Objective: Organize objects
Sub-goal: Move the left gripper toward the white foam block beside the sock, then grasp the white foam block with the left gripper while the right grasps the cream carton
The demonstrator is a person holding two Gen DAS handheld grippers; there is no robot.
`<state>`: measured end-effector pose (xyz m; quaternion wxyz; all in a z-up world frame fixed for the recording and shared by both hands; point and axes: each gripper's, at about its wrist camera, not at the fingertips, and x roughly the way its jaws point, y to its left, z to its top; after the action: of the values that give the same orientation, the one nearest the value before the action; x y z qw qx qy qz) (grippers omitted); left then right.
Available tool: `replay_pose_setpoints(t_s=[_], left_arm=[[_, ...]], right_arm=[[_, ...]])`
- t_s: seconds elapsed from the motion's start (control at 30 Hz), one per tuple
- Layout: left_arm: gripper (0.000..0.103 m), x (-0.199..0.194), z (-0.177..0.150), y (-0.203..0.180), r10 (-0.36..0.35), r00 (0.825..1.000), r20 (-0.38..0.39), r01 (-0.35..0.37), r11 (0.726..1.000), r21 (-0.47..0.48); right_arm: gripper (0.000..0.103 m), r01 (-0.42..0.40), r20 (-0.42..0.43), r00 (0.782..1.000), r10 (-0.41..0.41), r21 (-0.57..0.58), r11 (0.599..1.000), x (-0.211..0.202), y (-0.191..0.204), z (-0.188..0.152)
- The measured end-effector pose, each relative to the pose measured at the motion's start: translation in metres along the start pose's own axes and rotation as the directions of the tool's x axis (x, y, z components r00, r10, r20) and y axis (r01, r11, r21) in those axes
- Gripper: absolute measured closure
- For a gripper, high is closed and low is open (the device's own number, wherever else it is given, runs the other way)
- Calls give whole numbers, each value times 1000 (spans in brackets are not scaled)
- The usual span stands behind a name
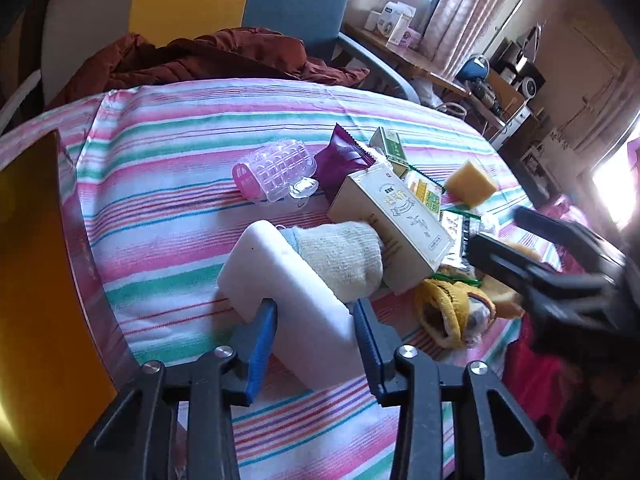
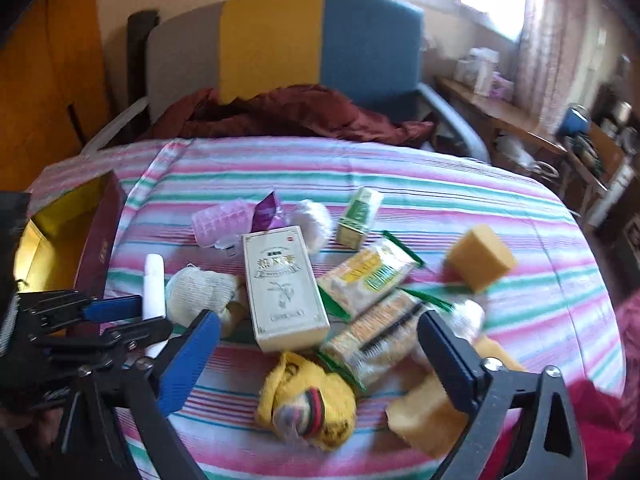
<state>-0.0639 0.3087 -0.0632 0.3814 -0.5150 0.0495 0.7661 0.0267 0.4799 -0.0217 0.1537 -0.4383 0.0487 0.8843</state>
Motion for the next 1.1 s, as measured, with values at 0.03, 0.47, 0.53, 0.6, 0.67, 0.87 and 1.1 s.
replay_pose_setpoints(t_s=[0.03,0.47,0.53,0.6,0.67,0.87,1.1], left_arm=[[64,-2,0,1,-9,1000,-1,9,1000,-4],[57,9,9,7,-45,996,-82,34,990,-134],[56,15,11,5,-22,996,-92,10,992,-124],[55,19,11,4,-17,995,-97,5,993,-118],[60,16,9,-1,-15,997,-77,9,997,-72],[76,1,0,4,-68,997,-32,66,997,-39],[82,-18,-8,1,-102,995,13,102,995,-4]], right_arm=[[11,-8,-21,1000,7,-17,1000,9,1,4],[32,-98,-198,977,74,-113,989,75,18,14],[47,-107,-212,974,81,-114,988,79,17,11],[49,-110,-212,974,84,-118,987,79,17,9],[51,-114,-204,975,88,-121,986,75,17,8],[51,-121,-143,984,106,-97,988,46,12,8],[51,-92,-46,995,89,-66,994,14,8,11]])
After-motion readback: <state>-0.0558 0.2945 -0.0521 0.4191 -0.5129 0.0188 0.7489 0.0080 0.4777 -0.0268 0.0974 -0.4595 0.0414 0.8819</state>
